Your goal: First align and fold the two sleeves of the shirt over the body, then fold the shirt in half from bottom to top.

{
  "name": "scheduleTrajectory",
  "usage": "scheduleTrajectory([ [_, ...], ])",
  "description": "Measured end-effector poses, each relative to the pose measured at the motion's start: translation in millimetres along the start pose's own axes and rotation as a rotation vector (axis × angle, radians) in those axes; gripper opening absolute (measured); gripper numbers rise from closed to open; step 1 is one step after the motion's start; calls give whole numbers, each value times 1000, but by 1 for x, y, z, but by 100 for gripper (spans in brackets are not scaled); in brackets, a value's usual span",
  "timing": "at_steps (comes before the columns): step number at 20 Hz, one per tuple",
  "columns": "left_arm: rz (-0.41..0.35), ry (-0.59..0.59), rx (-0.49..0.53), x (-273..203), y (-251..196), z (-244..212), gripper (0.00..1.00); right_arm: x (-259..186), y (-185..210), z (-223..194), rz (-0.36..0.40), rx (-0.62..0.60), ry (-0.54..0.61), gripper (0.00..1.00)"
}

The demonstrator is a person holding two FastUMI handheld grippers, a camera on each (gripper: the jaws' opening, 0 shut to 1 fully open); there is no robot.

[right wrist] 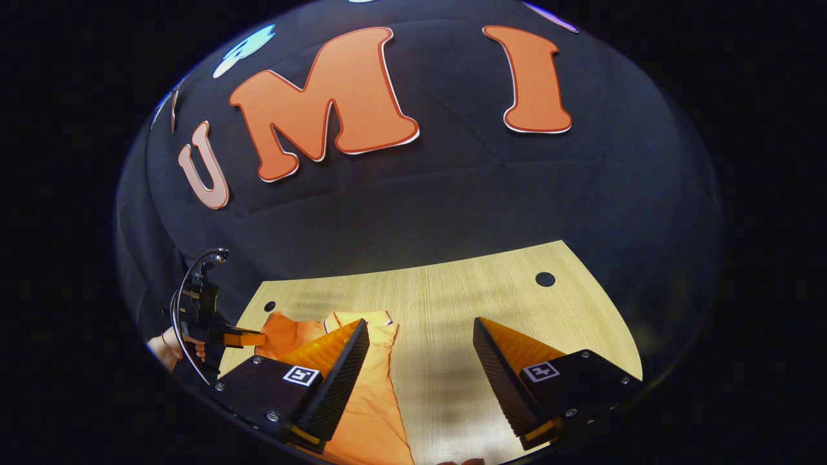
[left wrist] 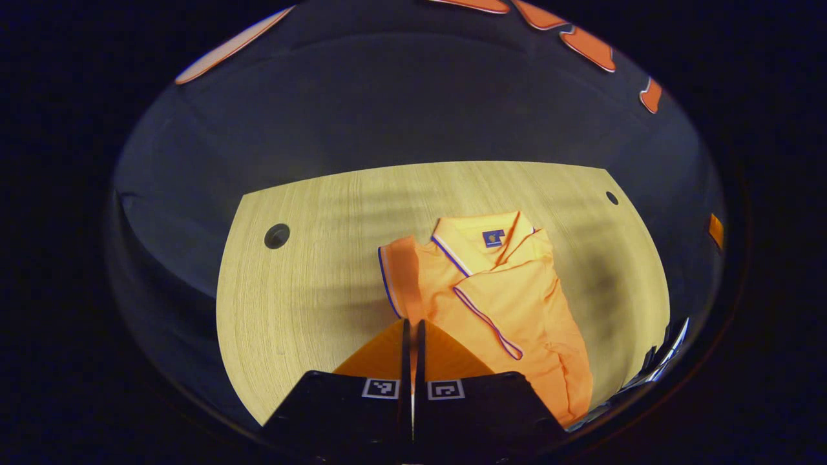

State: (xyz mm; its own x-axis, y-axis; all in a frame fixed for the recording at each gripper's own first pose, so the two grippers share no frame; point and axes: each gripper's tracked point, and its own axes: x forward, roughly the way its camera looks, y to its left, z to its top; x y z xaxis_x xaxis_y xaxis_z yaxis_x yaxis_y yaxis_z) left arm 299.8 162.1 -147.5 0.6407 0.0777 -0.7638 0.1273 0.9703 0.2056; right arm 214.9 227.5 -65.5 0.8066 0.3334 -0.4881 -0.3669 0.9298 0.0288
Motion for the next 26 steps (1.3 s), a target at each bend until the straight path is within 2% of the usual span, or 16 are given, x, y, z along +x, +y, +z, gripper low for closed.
scheduleTrajectory([
  [5, -77, 20, 27, 12, -69, 4, 1, -4, -19, -3, -6, 3, 6, 99],
  [9, -94, 49, 45, 23, -109, 1, 1, -6, -36, -11, -13, 15, 26, 99],
  [13, -117, 87, 63, 42, -140, -9, 1, -7, -51, -18, -24, 28, 42, 99],
  [16, -150, 106, 38, 53, -158, -16, 1, -7, -57, -24, -30, 37, 53, 99],
  [21, -119, 173, 13, 79, -166, -35, 2, -5, -64, -36, -42, 48, 82, 99],
  [23, -147, 174, -17, 89, -174, -41, 6, -5, -64, -39, -42, 51, 91, 99],
  [24, -158, 178, -20, 86, -176, -41, 13, -4, -64, -41, -44, 50, 95, 99],
  [25, -164, 177, -22, 89, -177, -43, 15, -4, -63, -42, -46, 48, 98, 99],
  [26, -180, 180, -29, 89, -181, -43, 22, -3, -63, -43, -47, 47, 101, 99],
])
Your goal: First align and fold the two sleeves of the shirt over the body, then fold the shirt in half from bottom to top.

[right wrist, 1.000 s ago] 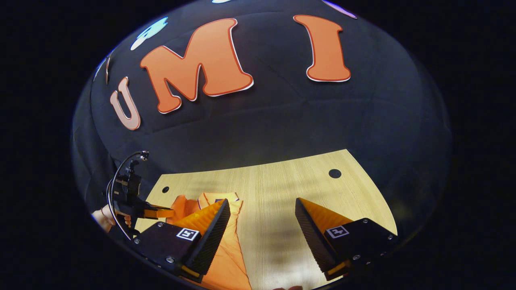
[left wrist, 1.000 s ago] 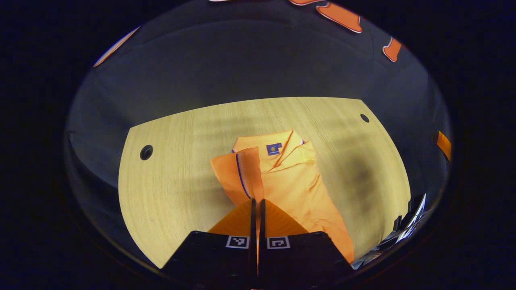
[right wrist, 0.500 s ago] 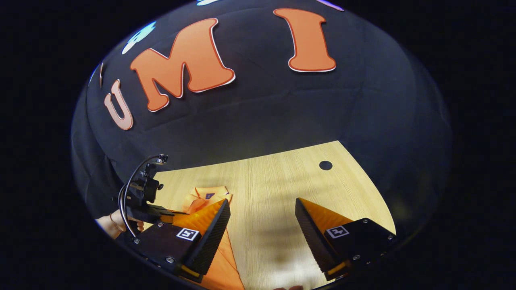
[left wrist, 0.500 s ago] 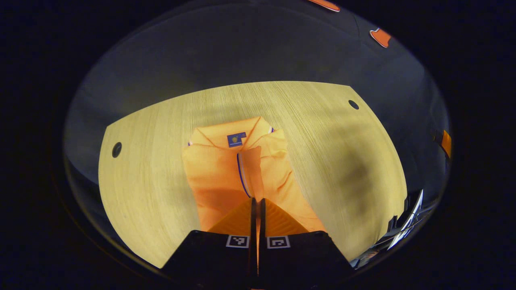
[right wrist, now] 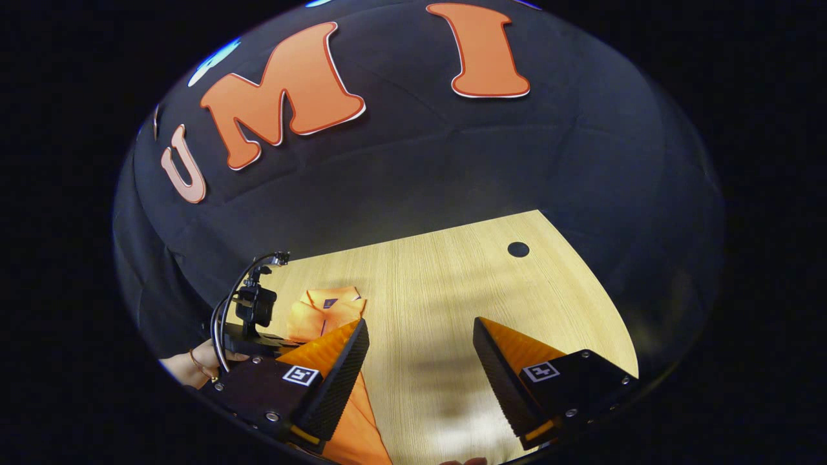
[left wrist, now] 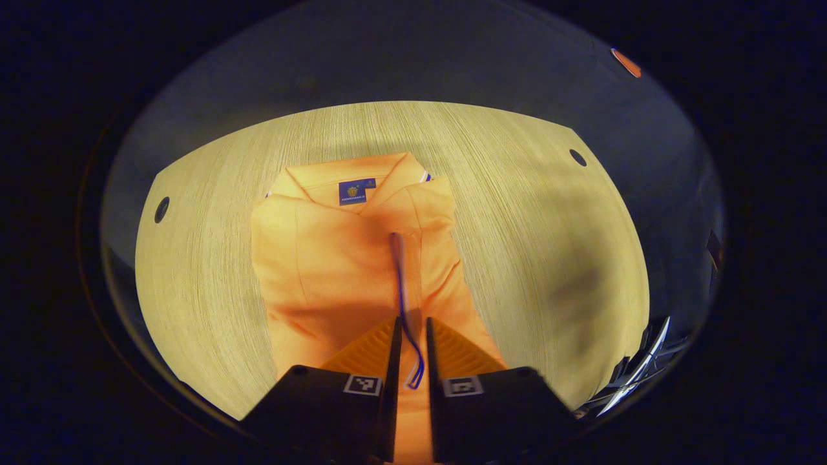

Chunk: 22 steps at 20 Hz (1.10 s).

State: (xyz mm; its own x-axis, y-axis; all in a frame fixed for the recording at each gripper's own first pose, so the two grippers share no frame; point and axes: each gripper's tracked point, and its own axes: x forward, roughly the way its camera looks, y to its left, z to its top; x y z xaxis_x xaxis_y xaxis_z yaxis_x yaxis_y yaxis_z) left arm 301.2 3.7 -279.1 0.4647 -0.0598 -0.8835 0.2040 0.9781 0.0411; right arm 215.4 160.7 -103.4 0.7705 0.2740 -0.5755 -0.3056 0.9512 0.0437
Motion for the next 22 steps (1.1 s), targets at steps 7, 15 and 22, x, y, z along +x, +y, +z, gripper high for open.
scheduleTrajectory([
  [7, 1, -50, -29, -21, 7, 0, 99, 7, 21, -10, 21, -16, 30, 99],
  [15, 48, -130, -132, -109, 78, -37, 99, 25, 81, -42, 88, -80, 124, 99],
  [22, 130, -115, -139, -145, 132, -114, 99, 24, 123, -100, 124, -161, 241, 99],
])
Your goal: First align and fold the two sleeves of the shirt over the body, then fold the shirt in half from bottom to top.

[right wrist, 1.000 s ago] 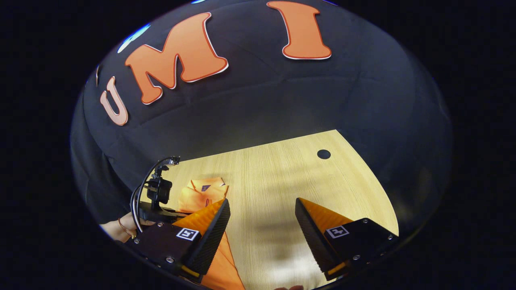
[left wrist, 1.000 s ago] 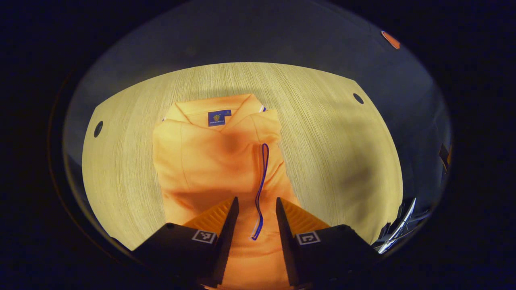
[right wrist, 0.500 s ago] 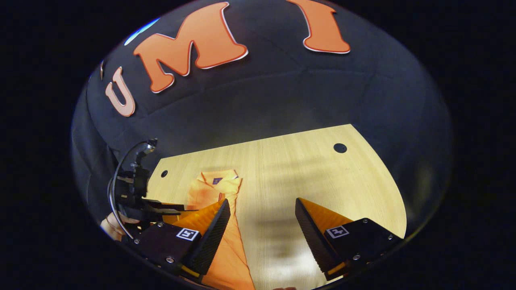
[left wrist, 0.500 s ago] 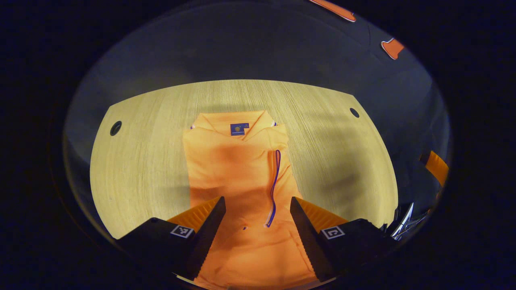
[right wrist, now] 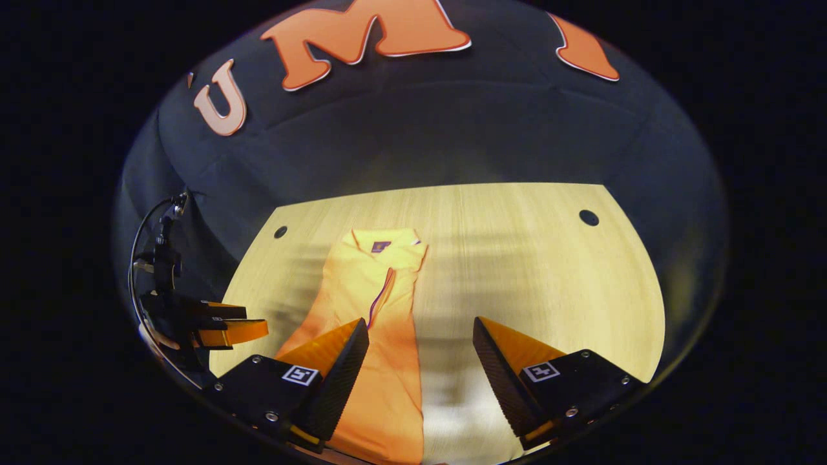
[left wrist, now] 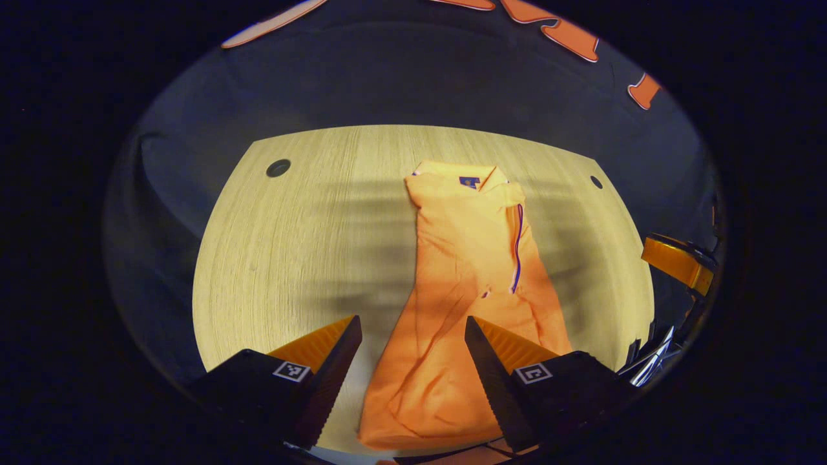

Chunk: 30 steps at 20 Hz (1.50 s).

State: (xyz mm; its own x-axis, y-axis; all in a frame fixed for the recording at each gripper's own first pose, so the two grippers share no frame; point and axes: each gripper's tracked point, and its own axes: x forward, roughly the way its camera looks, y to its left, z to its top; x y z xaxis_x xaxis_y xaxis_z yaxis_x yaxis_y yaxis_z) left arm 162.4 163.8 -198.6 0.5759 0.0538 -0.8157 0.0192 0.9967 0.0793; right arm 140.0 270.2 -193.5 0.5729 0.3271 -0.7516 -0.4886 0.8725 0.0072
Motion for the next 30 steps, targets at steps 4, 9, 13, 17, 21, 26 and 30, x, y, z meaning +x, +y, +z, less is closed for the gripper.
scheduleTrajectory([
  [4, -3, 37, -40, -13, 15, -53, 98, -1, 21, -48, -6, -15, 88, 99],
  [9, 32, 88, -25, -26, 29, -102, 99, -15, 37, -124, -22, -44, 227, 99],
  [13, 36, 135, -37, -34, 31, -140, 99, -29, 43, -177, -40, -46, 318, 99],
  [17, 29, 195, -44, -29, 26, -183, 99, -39, 45, -229, -54, -37, 419, 99],
  [21, 43, 251, -40, -24, 18, -215, 99, -43, 39, -276, -85, -20, 502, 99],
  [26, 74, 291, -27, -5, 12, -233, 99, -35, 33, -310, -138, -29, 560, 99],
  [30, 112, 293, 11, 12, 14, -228, 98, -30, 29, -310, -172, -45, 556, 98],
])
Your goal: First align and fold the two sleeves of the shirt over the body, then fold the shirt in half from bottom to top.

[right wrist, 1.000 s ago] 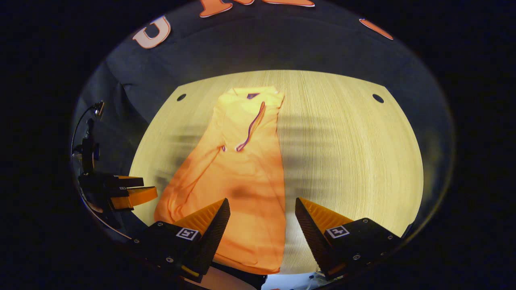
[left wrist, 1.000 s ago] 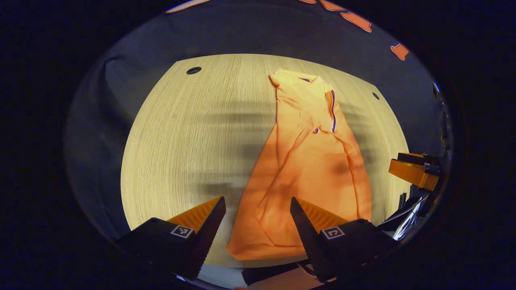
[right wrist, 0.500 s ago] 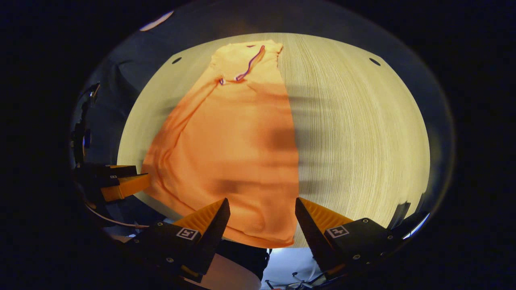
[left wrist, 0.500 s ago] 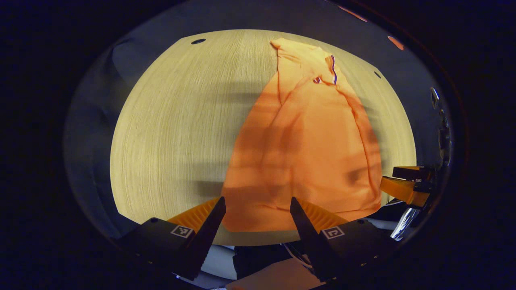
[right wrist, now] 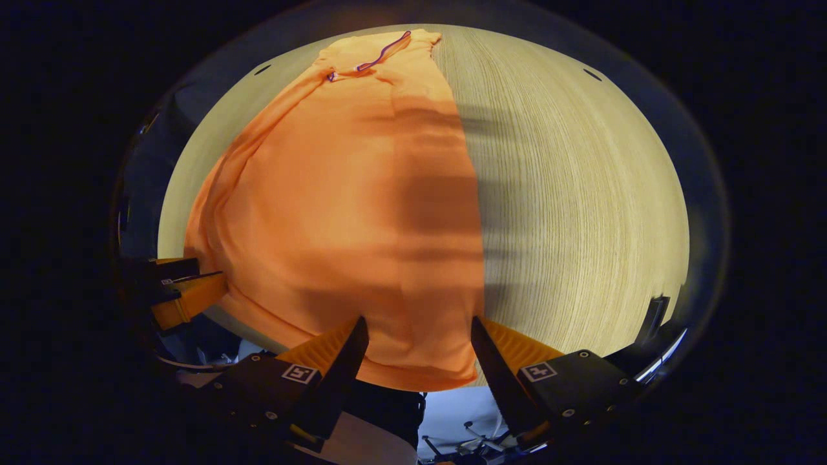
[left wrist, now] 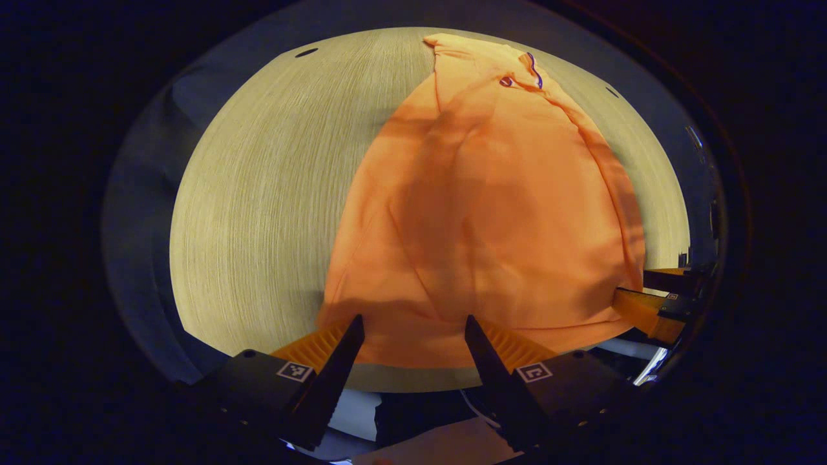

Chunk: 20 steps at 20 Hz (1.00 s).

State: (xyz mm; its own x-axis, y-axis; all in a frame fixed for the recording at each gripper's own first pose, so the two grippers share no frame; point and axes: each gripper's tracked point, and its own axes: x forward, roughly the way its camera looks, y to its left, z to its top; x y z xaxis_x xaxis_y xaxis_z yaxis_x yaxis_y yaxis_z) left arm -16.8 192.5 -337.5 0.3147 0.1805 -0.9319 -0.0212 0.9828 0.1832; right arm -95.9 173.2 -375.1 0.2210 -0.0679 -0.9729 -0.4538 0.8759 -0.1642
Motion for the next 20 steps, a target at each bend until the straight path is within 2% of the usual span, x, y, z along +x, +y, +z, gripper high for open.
scheduleTrajectory([
  [3, 6, 24, -51, 2, -3, 2, 98, 0, 0, -1, -26, -20, 13, 96],
  [8, 7, 14, -63, 12, -8, 16, 97, 0, 1, -1, -21, -39, -23, 97],
  [9, 5, -4, -75, 16, -12, 22, 86, 0, 2, -2, -20, -47, -29, 95],
  [10, 1, -23, -68, 18, -15, 28, 83, 1, 5, -3, -18, -58, -44, 77],
  [11, -16, -45, -54, 20, -19, 35, 66, 0, 7, -4, -16, -74, -56, 72],
  [13, -50, -67, -49, 25, -27, 47, 17, -1, 14, -4, 25, -68, -83, 30],
  [14, -68, -80, -36, 29, -28, 56, 4, 0, 15, -5, 43, -89, -102, 9],
  [15, -91, -97, -35, 31, -29, 63, 2, -4, 14, -4, 54, -78, -97, 9],
  [16, -102, -109, -37, 34, -27, 70, 1, -4, 15, -3, 72, -66, -98, 0],
  [18, -112, -103, -42, 37, -23, 85, 1, -4, 15, -6, 102, -19, -84, 0],
  [19, -114, -101, -42, 25, -36, 74, 1, -6, 15, -4, 111, -14, -85, 0],
  [20, -115, -103, -44, 31, -28, 73, 1, -10, 14, -4, 117, -18, -86, 0],
])
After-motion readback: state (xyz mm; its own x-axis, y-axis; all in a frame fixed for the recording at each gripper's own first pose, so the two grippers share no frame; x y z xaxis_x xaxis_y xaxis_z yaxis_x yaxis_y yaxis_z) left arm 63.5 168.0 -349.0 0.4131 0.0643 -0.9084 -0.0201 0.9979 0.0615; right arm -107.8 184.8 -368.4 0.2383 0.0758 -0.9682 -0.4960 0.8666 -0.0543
